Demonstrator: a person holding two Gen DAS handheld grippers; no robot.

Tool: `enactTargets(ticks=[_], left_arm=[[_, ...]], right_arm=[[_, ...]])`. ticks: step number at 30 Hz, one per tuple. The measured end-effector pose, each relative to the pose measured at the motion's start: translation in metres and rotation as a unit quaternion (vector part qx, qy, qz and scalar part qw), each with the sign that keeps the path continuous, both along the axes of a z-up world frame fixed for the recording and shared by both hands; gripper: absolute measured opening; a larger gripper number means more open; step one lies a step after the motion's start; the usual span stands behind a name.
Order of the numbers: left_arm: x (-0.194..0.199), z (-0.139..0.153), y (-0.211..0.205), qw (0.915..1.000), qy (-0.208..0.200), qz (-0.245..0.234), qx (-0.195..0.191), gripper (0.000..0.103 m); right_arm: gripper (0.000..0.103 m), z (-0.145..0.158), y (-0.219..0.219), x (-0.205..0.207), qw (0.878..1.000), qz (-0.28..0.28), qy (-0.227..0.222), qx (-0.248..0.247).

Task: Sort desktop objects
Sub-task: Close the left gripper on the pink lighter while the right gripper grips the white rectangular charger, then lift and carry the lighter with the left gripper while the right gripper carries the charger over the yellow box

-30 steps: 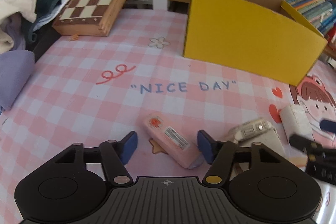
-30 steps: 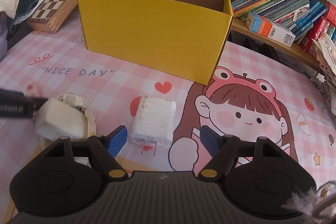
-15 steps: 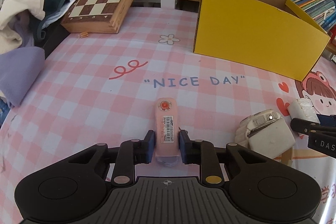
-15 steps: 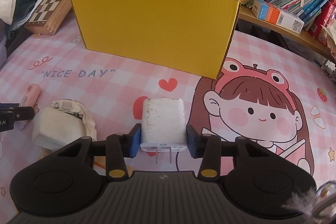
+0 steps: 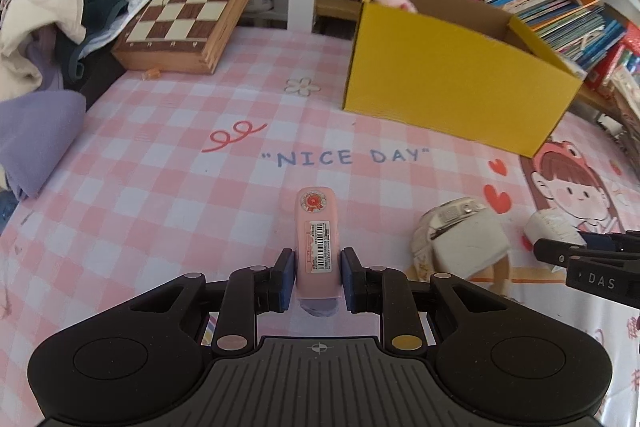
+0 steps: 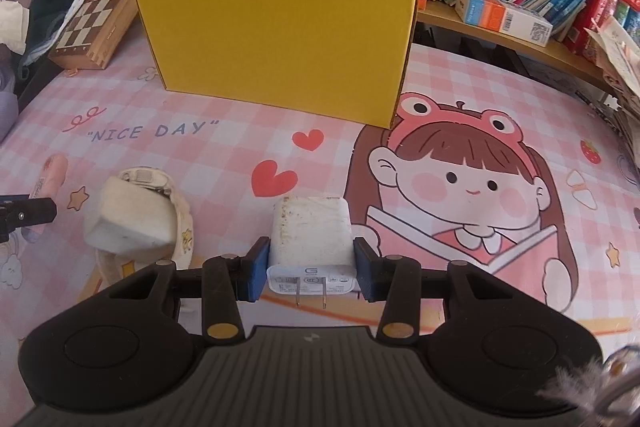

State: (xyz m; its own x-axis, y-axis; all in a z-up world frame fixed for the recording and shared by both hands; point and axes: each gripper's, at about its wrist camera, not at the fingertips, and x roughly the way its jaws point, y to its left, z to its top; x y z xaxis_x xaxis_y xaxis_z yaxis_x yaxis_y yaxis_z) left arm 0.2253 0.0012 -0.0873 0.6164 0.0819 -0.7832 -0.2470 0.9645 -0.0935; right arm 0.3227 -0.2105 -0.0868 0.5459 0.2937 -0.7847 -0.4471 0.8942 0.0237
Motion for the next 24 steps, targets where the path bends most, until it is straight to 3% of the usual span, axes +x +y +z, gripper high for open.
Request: enactTargets(ticks=[9,24], left_arm=[[-0.015,0.028,-0.01,0.9965,-0.031,-0.077,0.011,0.023],[-0.032,0.106,-0.023,0.9716,-0.109,-0.206,0.038,0.023]], right_arm=[[0.041,0.029,-0.008,-0.035,1.0,0.001,-0.018,0.006],[0.041,0.106,-0.019,-0.071,0.996,0.032,-0.084,-0.001]])
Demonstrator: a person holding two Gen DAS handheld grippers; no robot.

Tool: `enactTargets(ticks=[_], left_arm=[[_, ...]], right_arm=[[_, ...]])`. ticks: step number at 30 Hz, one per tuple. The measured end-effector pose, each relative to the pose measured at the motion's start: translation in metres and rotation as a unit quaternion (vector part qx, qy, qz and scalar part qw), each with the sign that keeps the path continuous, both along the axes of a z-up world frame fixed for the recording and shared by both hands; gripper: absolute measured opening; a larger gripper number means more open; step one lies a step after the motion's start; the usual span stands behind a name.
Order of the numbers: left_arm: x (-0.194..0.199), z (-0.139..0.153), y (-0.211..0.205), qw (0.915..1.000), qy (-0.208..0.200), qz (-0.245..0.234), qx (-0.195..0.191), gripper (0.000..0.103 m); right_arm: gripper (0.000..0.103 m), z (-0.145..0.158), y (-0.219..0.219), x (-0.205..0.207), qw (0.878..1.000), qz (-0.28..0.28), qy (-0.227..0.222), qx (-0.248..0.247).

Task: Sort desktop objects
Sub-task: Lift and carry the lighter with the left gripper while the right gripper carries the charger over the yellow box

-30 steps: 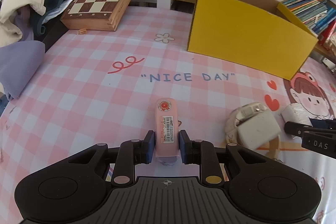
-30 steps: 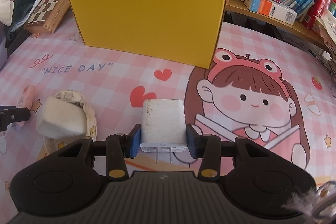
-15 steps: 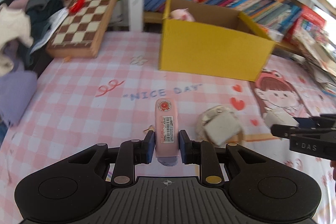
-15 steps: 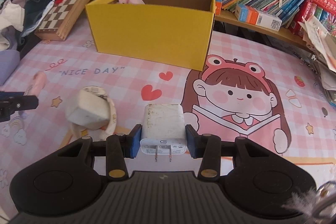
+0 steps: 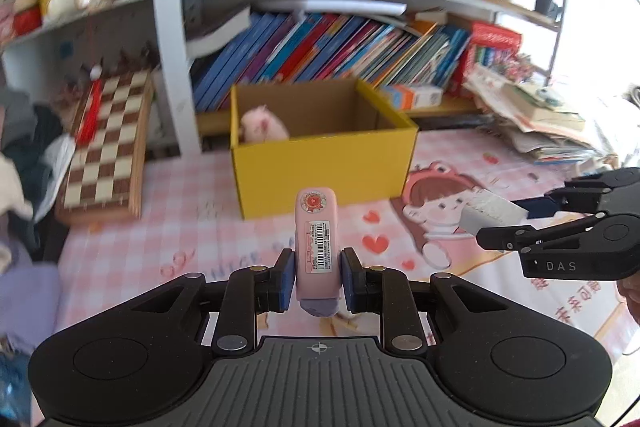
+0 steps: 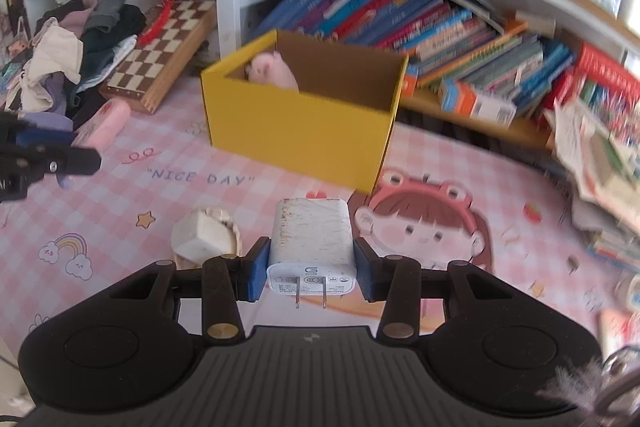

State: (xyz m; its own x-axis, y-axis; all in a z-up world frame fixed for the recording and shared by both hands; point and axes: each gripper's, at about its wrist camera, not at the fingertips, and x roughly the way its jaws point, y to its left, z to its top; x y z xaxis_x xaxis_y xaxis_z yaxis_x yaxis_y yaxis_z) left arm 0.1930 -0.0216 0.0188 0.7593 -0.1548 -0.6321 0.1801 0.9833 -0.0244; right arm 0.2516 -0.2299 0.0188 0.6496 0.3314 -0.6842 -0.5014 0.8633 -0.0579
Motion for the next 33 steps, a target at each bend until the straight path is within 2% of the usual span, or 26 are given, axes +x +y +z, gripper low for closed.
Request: enactTargets(ticks=[9,16,23,28,33], left_arm=[[0.013,0.04,0.006,0.9992,-0.03,-0.023,0.017,0.023],[0.035,0.059,0.005,0.998,-0.043,-0.03,0.035,0.023],[0.063,0.06,-0.004,0.9977,-0.036,-0.032,0.047,0.023],[0.089,0.057,-0.005,0.9988,-0.025,-0.017,0.04,0.023],[0.116,0.058,-0.009,0.9983,-0.027,0.003,0.052,0.023]], right_arm=[[0.041,0.043,-0.006,0.015,1.0,0.014,-0.026,0.001],[0.041,0.068,-0.004,0.039,0.998,0.037,-0.046,-0.006],[0.041,0.071,0.003,0.071,0.997,0.058,-0.043,-0.005],[0.041,0.07,0.007,0.101,0.997,0.071,-0.04,-0.006],[0.041,0.068,0.013,0.134,0.996,0.081,-0.038,-0.005]])
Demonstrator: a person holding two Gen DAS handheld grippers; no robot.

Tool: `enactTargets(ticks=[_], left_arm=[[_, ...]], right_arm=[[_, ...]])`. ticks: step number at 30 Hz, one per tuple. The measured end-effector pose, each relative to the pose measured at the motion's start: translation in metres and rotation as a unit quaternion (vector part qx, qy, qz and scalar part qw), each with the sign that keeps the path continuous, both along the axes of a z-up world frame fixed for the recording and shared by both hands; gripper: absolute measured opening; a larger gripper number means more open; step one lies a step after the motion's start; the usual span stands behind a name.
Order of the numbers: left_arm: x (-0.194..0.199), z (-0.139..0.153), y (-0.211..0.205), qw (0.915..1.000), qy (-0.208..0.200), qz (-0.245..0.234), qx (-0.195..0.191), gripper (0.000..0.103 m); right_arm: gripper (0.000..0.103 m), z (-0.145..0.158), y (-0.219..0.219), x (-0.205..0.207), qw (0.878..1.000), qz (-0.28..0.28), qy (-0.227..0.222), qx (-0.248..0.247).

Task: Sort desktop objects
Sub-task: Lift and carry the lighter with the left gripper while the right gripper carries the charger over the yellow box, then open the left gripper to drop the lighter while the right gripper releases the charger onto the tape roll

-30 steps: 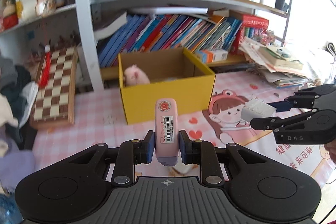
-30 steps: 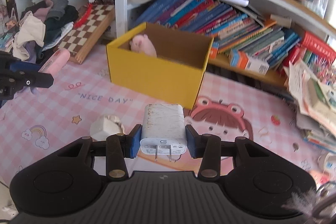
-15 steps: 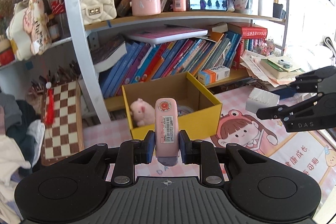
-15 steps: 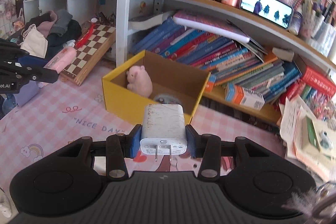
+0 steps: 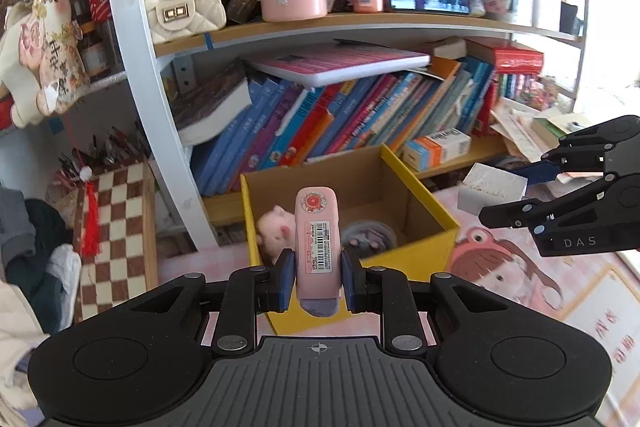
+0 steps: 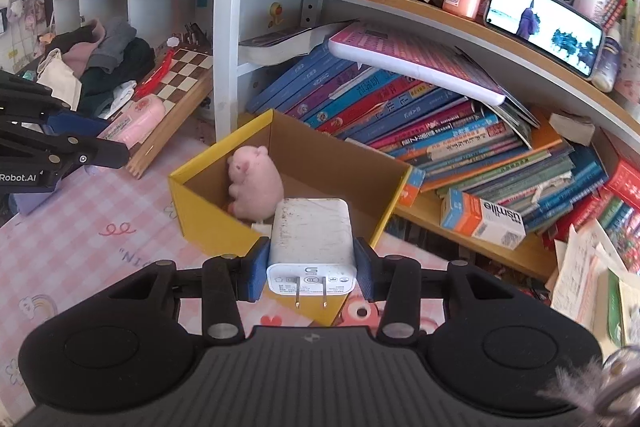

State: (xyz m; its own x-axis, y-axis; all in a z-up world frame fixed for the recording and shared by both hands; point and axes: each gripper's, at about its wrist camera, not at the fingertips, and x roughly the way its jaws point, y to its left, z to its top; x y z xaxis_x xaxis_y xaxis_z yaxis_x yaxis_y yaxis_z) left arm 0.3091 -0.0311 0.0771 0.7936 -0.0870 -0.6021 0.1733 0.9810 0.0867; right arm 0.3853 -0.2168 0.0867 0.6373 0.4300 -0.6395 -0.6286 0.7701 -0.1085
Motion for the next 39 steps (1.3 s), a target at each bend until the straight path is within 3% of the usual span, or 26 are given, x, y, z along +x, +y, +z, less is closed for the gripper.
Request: enactTargets(ticks=[14,25,33,39], left_arm=[[0.071,-0.018,-0.018,0.9993,0.03,0.02,0.011,0.023],[0.111,-0.049,-0.016,0.9974,0.065,0.03,-0.004,0.023],[0.153,-0.086,-0.014,0.9935,0.101,0.052,-0.012,0.023],[0.175,-0.112,-0.021,0.9908,0.126,0.044,0.021,0.023]], right_arm=[[0.041,-0.021,0.025,0.069,0.999,0.021,0.029,-0.001],[0.041,-0.048,0.037,0.111,0.999,0.015,0.051,-0.014],[0.041,-0.081,0.069,0.147,0.996,0.025,0.056,-0.059],[0.042,-0.105,0.096,0.163,0.992,0.058,0.051,-0.103]])
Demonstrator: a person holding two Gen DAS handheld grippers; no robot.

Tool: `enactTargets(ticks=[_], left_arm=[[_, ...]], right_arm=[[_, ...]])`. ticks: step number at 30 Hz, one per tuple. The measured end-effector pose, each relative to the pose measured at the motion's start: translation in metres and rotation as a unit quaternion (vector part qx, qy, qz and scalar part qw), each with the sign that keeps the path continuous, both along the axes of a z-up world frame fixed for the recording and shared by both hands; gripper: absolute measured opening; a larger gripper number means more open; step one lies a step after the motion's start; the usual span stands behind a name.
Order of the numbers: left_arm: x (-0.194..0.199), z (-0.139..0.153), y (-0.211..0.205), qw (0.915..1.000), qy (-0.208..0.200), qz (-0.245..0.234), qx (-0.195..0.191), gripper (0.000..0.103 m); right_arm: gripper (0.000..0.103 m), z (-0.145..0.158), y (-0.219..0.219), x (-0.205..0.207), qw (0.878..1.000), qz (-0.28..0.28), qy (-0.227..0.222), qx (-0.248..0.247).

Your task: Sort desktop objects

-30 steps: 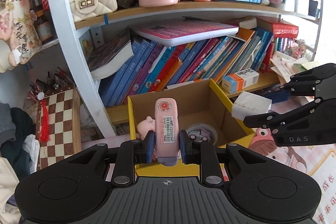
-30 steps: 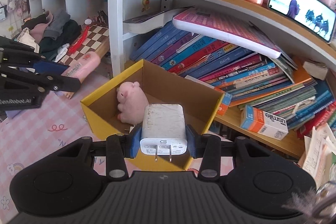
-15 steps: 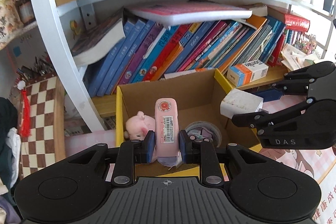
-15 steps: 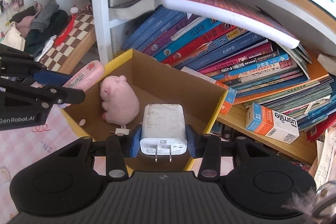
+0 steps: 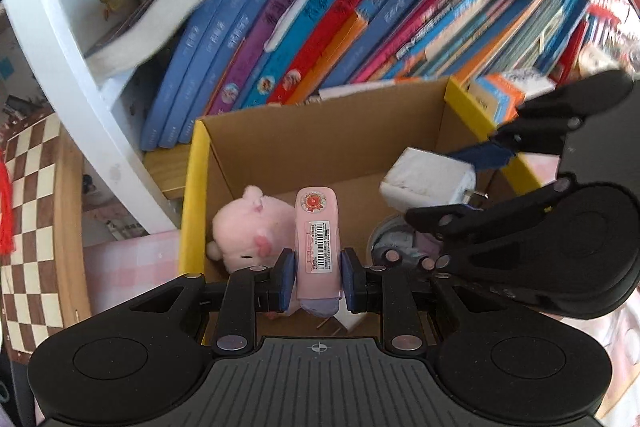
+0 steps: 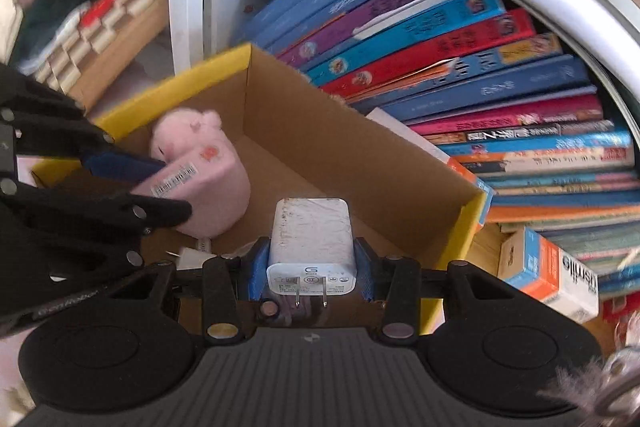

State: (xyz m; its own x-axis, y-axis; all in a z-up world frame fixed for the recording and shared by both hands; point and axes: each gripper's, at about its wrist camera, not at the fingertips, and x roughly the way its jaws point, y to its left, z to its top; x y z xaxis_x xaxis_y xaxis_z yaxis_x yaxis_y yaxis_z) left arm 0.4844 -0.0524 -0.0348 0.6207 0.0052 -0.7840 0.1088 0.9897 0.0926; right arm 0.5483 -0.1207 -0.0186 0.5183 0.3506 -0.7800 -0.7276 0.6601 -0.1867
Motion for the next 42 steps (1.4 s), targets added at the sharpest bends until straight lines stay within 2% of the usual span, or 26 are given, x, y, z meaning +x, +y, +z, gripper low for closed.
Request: enactTargets(ticks=[11,18,20,22,23,27,29,32,36,40,42], left_arm=[[0.015,-0.034,0.005,0.9988,0.049,-0.008,0.005,0.025],[0.017,-0.042,0.002,0.9982,0.058,-0.009,0.011,0.026],[0.017,-0.043,0.003,0.998,0.062,-0.008,0.009,0.031],[0.016,-0.041,0.004,0.998,0.062,-0.006,0.003,0.049],[0.015,-0.04,0.005,0.998,0.062,-0.005,0.001,0.051],[0.004,-0.03,0.005,0.9988,0.048,-0.008,-0.003,0.053],[-0.002,-0.023,0.005,0.9992,0.038,-0.008,-0.007,0.058],[-0.016,-0.01,0.007,0.9997,0.02,-0.006,-0.011,0.067],[-0.035,0.006,0.009,0.9999,-0.002,-0.01,-0.008,0.069],[-0.055,0.023,0.006,0.9995,-0.027,-0.019,0.0,0.078],[-0.066,0.03,0.005,0.999,-0.04,-0.021,0.001,0.079]], right_arm=[[0.042,-0.033,0.017,0.026,0.998,0.031,0.029,-0.045],[0.042,-0.035,0.017,0.032,0.998,0.028,0.04,-0.04],[0.046,-0.034,0.016,0.03,0.998,0.024,0.037,-0.039],[0.053,-0.032,0.015,0.027,0.999,0.024,0.034,-0.035],[0.059,-0.031,0.015,0.026,0.999,0.024,0.031,-0.033],[0.066,-0.022,0.009,0.022,0.999,0.015,0.022,-0.022],[0.069,-0.016,0.003,0.019,1.0,0.007,0.019,-0.013],[0.069,-0.003,-0.008,0.014,1.0,-0.005,0.02,0.005],[0.07,0.017,-0.025,0.003,0.999,-0.024,0.014,0.034],[0.071,0.037,-0.041,-0.011,0.997,-0.044,0.006,0.06],[0.071,0.046,-0.047,-0.022,0.997,-0.049,0.002,0.068]])
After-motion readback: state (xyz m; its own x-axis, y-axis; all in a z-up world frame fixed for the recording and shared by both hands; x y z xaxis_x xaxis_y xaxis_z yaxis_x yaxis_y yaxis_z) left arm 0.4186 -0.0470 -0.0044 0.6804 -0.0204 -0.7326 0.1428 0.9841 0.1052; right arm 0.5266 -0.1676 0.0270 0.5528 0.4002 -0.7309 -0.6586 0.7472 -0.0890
